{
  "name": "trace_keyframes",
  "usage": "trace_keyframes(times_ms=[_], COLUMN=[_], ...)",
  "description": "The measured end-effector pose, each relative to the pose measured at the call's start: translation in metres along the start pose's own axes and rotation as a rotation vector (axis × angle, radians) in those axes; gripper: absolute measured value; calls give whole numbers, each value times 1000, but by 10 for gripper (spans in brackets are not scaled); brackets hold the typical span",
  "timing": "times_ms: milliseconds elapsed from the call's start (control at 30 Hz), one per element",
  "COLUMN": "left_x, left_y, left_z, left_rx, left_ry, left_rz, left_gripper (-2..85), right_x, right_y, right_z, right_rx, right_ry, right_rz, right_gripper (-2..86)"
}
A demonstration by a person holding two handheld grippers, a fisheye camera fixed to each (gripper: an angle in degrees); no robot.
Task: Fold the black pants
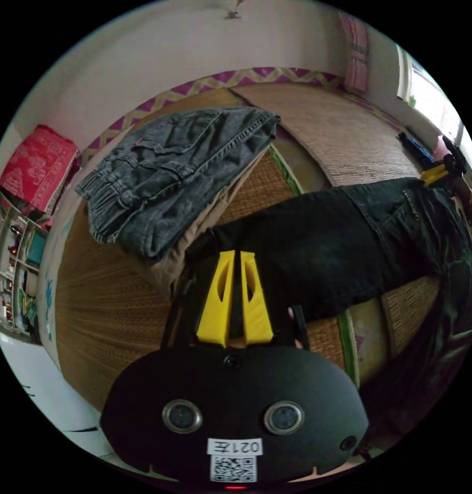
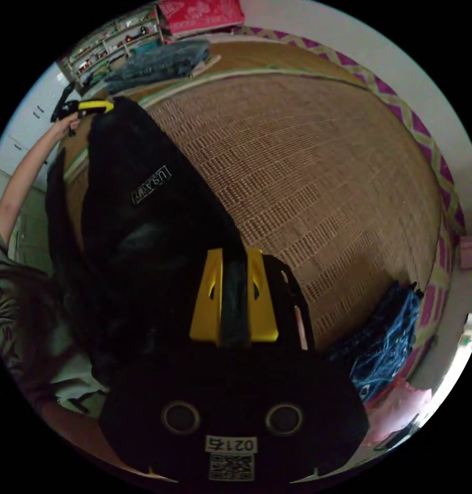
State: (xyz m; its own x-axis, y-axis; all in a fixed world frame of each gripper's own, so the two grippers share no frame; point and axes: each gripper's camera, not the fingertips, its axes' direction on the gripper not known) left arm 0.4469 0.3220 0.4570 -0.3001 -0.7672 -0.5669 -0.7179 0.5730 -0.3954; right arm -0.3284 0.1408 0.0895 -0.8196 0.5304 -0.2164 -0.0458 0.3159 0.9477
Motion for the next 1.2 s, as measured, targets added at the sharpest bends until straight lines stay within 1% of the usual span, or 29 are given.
trace_keyframes(times_ms=[33, 67, 100, 167, 200, 267, 300, 367, 400, 467, 533, 600, 633, 667, 700, 767, 800, 833, 867, 900, 933, 1000, 1033, 1100, 1167, 1200], left_x=[-11, -22, -27, -37, -37, -28, -24, -1, 5, 29, 36, 28, 21, 14, 11, 0, -2, -3, 0, 2, 1, -2, 0, 7, 14, 14], left_y=[11, 24, 31, 59, 66, 97, 105, 133, 140, 161, 174, 181, 183, 184, 185, 189, 190, 189, 188, 188, 189, 189, 189, 187, 178, 174], left_z=[-7, -17, -22, -41, -45, -64, -68, -78, -79, -77, -72, -71, -70, -70, -71, -79, -80, -77, -70, -66, -66, -64, -64, -65, -70, -72], left_rx=[4, 20, 28, 25, 26, 55, 59, 55, 54, 11, 18, 50, 54, 60, 68, 133, 135, 99, 31, 1, 38, 46, 57, 57, 42, 46], left_ry=[-59, -58, -34, 58, 81, 168, 181, 212, 211, 209, 220, 250, 286, 330, 355, 485, 510, 497, 422, 378, 354, 344, 362, 355, 282, 277], left_rz=[-38, -41, -34, -2, 7, 47, 58, 114, 131, 192, 191, 131, 102, 82, 74, 67, 72, 74, 98, 108, 92, 70, 91, 130, 157, 150], left_gripper=[-6, -5, -4, 8, 13, 41, 46, 64, 67, 80, 82, 80, 80, 82, 84, 94, 96, 104, 108, 107, 101, 79, 56, 7, -4, -5], right_x=[10, 23, 30, 52, 56, 74, 78, 92, 96, 108, 116, 125, 130, 136, 140, 151, 153, 160, 167, 170, 174, 173, 168, 161, 157, 157], right_y=[26, 58, 76, 150, 169, 241, 259, 325, 339, 386, 410, 427, 438, 448, 452, 472, 477, 491, 505, 512, 524, 534, 534, 532, 530, 529], right_z=[-19, -38, -47, -72, -76, -85, -86, -85, -84, -70, -57, -44, -46, -48, -47, -45, -45, -44, -42, -41, -38, -38, -40, -45, -60, -66], right_rx=[64, 121, 137, 110, 97, 57, 50, 42, 46, 48, 71, 106, 165, 240, 259, 305, 319, 353, 395, 419, 460, 478, 476, 443, 412, 406], right_ry=[-7, -29, -45, -7, 16, 64, 65, 75, 68, 9, -67, -139, -143, -210, -247, -301, -320, -379, -456, -495, -552, -540, -510, -420, -284, -257], right_rz=[36, 78, 93, 150, 165, 260, 286, 400, 427, 521, 572, 625, 661, 681, 706, 782, 793, 826, 856, 869, 892, 889, 853, 842, 860, 861], right_gripper=[102, 123, 123, 121, 120, 116, 116, 120, 122, 131, 134, 134, 128, 117, 117, 112, 111, 109, 107, 105, 94, 56, 20, 8, 1, 0])
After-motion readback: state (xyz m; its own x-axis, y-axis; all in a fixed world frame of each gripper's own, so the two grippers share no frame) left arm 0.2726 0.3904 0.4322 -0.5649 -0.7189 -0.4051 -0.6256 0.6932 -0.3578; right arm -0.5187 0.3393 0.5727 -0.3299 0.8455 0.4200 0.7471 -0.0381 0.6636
